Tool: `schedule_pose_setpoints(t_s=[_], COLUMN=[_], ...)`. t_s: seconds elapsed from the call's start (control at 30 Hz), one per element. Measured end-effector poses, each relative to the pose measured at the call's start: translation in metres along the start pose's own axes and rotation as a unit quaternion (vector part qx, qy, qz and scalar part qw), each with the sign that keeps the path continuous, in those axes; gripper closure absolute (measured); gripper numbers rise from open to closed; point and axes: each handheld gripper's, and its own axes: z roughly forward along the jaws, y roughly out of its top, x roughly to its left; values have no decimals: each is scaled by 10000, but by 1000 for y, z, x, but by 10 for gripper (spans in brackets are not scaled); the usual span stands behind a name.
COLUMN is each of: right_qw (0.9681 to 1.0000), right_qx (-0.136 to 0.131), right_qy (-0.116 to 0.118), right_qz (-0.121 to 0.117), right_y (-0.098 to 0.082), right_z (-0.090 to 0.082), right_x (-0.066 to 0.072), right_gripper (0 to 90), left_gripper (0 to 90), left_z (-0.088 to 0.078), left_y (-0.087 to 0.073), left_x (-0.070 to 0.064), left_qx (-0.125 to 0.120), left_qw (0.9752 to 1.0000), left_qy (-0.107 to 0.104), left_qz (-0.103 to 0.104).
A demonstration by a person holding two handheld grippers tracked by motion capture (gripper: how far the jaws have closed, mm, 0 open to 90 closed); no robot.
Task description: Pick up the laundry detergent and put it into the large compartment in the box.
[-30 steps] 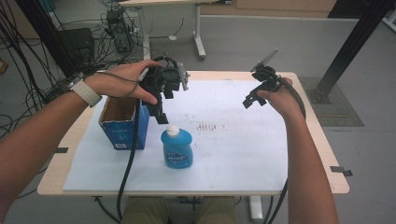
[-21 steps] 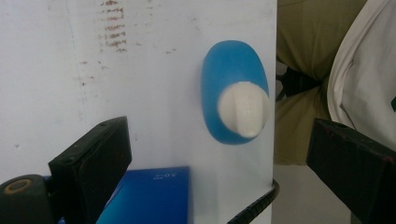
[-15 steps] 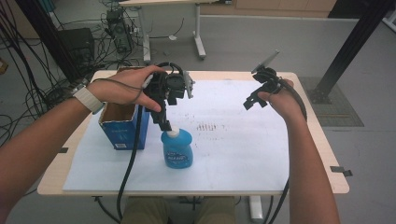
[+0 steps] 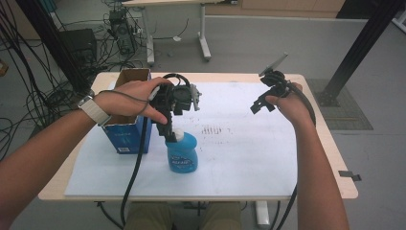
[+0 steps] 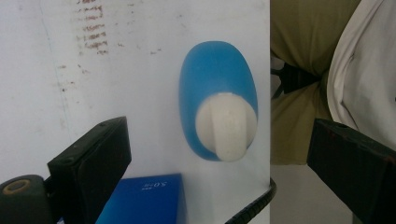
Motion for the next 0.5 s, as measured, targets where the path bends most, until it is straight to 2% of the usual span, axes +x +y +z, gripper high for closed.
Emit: schedule_pose_setpoints(t_s=[0.5], right_qw=[10000], right_qx=[44], right_qy=[19], right_qz=[-4], right_y=[0], right_z=[2], right_x=[0], right_gripper=[71], left_gripper=[68], left_z=[10], left_y=[6], left_x=[-5], left_qx=[74], left_qw=[9999], left_qy=[69], left_qz=[31])
